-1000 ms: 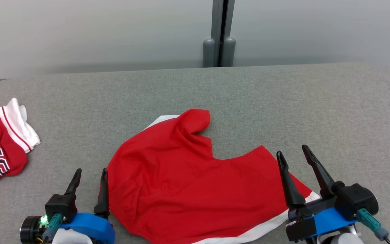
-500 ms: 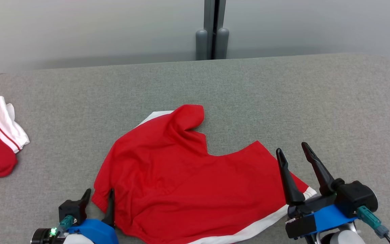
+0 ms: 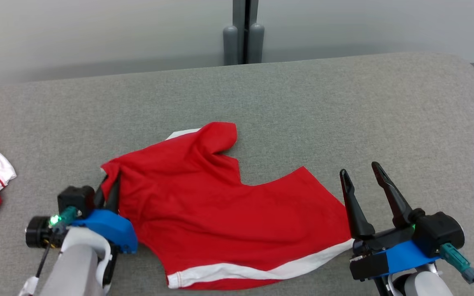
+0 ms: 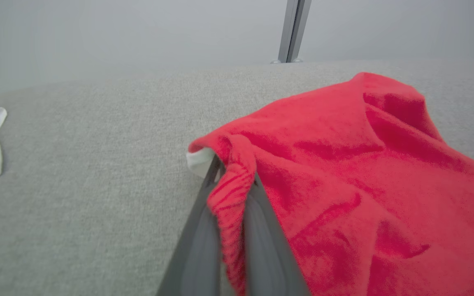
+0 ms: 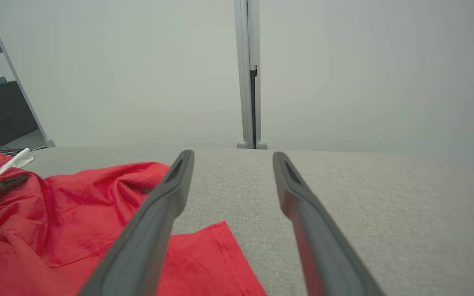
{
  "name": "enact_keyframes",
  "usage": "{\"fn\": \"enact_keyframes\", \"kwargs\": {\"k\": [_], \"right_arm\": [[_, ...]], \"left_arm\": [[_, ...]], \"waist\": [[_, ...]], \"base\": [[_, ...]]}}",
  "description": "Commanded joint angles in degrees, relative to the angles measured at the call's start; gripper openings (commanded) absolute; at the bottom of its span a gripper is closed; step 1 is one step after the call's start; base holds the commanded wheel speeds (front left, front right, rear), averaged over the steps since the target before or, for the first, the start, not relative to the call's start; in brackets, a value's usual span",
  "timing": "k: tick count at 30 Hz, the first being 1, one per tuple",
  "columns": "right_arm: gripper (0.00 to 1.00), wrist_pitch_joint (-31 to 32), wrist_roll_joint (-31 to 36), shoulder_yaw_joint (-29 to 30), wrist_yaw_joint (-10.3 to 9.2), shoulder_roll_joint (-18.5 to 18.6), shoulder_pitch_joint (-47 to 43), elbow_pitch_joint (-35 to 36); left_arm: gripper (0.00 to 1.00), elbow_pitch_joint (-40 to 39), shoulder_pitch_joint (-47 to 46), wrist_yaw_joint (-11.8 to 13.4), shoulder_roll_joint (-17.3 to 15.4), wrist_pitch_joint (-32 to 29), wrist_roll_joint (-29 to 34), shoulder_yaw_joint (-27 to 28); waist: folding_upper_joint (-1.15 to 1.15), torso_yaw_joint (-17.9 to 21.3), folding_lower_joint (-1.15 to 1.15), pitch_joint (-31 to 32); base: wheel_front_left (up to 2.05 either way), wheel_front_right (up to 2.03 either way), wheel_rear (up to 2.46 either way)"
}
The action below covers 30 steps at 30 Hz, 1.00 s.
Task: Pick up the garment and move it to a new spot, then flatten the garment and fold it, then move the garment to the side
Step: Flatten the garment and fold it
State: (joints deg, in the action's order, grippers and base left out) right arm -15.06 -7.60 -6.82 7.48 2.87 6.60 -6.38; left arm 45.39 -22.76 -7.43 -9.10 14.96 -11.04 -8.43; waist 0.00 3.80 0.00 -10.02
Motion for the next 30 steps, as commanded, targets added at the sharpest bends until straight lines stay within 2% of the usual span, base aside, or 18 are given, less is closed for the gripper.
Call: {"fn": "enact_keyframes", "kwargs": {"k": [1, 7, 8, 9, 10, 16, 30], "right_arm": [[1.0, -0.17, 0.44, 0.42, 0.03, 0.04, 0.46, 0.28], [1.0, -0.17, 0.32, 1.03, 0.03, 0.04, 0.54, 0.18], [1.0, -0.16, 0.14, 0.89, 0.03, 0.04, 0.46, -0.01], [1.0, -0.16, -0.05, 0.68, 0.03, 0.04, 0.39, -0.25], [1.0, -0.17, -0.13, 0.47, 0.03, 0.04, 0.33, -0.44], [1.0, -0.16, -0.83, 0.87, 0.03, 0.05, -0.96, -1.2], [1.0, -0.16, -0.07, 2.72, 0.02, 0.09, -2.52, -1.69]], "left_arm": [[0.0, -1.46, -2.1, -0.03, -0.94, 0.25, 0.23, 0.42], [0.0, -1.79, -4.89, 0.33, -2.2, 0.28, 0.59, 1.3], [0.2, -0.66, -5.08, 0.32, -2.54, 0.26, 0.85, 1.11], [0.67, -0.01, -5.44, 0.3, -2.64, 0.24, 0.89, 1.06], [1.0, 0.04, -5.86, 0.29, -2.58, 0.24, 0.81, 1.2], [1.0, -4.72, -1.59, 1.31, -1.3, 0.24, 0.12, 3.71], [1.0, -27.03, 14.11, 1.14, 2.89, 0.25, 2.77, 11.06]], "waist": [[0.0, 0.68, 0.0, -0.08], [0.0, 2.11, 0.0, -0.39], [0.0, 2.33, 0.0, -0.41], [0.0, 2.54, 0.0, -0.41], [0.0, 2.68, 0.0, -0.39], [0.0, 1.62, 0.0, 0.7], [0.0, -4.35, 0.0, 4.45]], "base": [[0.0, 0.0, 0.0], [0.0, 0.0, 0.0], [0.0, 0.0, 0.0], [0.0, 0.0, 0.0], [0.0, 0.0, 0.0], [0.0, 0.0, 0.0], [0.0, 0.0, 0.0]]}}
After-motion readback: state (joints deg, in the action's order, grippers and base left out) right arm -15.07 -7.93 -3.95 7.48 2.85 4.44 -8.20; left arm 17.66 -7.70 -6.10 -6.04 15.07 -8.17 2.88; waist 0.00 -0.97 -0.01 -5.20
